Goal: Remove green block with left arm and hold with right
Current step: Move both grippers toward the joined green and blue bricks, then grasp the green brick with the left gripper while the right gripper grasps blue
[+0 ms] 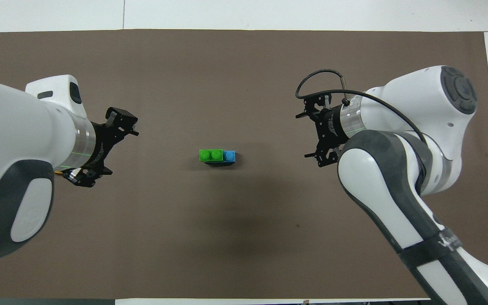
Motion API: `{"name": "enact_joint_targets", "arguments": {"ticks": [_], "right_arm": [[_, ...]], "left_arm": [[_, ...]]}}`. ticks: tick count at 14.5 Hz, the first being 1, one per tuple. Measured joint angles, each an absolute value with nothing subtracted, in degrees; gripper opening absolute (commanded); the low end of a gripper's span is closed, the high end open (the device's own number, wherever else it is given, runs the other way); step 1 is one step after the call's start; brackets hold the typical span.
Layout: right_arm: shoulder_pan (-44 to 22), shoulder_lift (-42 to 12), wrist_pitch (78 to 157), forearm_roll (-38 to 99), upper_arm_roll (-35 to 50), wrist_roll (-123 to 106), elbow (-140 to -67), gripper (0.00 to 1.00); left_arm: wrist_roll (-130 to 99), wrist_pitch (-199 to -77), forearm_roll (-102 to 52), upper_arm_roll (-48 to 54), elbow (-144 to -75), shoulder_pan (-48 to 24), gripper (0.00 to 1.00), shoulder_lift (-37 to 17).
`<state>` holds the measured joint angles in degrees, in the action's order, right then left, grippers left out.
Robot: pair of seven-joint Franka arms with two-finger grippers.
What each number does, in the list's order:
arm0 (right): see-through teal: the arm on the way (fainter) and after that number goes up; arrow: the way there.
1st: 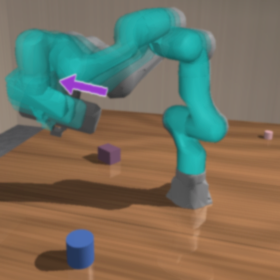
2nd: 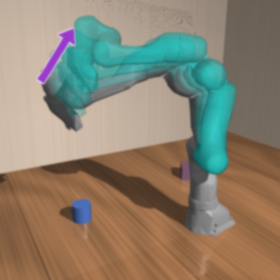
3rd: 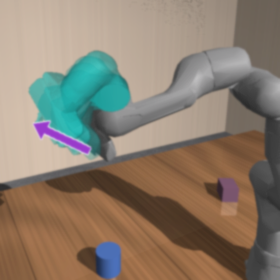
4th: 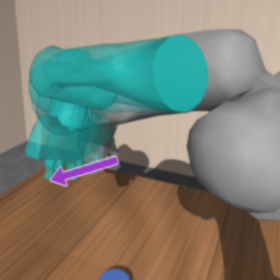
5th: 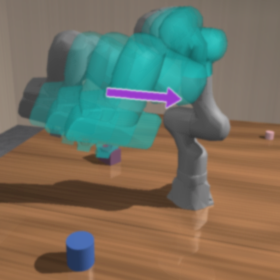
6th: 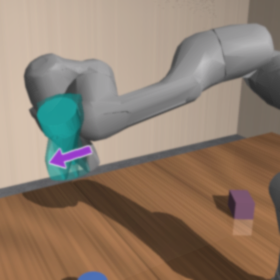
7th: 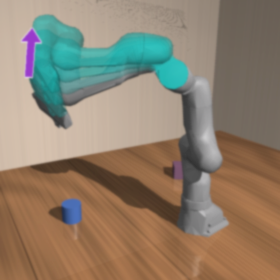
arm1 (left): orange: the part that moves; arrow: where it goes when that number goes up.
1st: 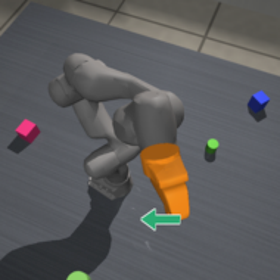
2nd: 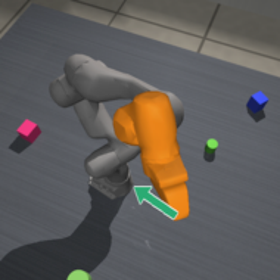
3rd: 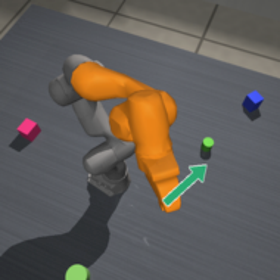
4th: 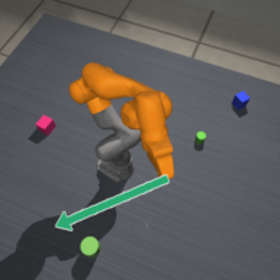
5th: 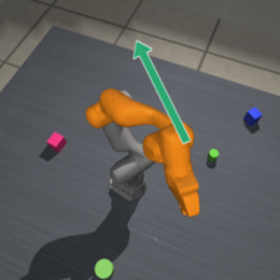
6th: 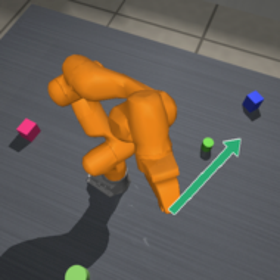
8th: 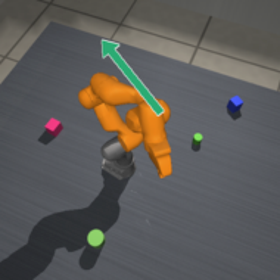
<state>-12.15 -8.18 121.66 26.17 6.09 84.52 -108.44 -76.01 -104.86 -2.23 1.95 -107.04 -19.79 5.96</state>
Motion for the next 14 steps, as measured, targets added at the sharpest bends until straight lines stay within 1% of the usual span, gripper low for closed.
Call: {"name": "enact_joint_targets", "arguments": {"ticks": [4, 6, 11, 14], "right_arm": [[-15.35, -11.38, 126.77, 30.26, 6.08, 87.60, -109.73, 0.99], [-16.85, -12.86, 128.89, 30.38, 6.08, 87.72, -109.84, 0.99], [-21.51, -17.67, 135.11, 31.69, 6.11, 88.58, -110.22, 0.99], [-23.29, -19.57, 137.35, 34.16, 6.11, 88.58, -110.25, 0.99]], "left_arm": [[-92.50, -110.13, -2.23, 1.94, -111.59, -24.42, 1.00, 5.59], [-99.49, -112.23, -2.22, 1.92, -112.86, -26.53, 1.00, 4.28], [-114.92, -118.57, -1.20, 1.86, -113.19, -28.42, 1.00, -2.04], [-120.89, -121.24, -0.44, 1.83, -113.12, -29.04, 1.00, -5.44]]}}
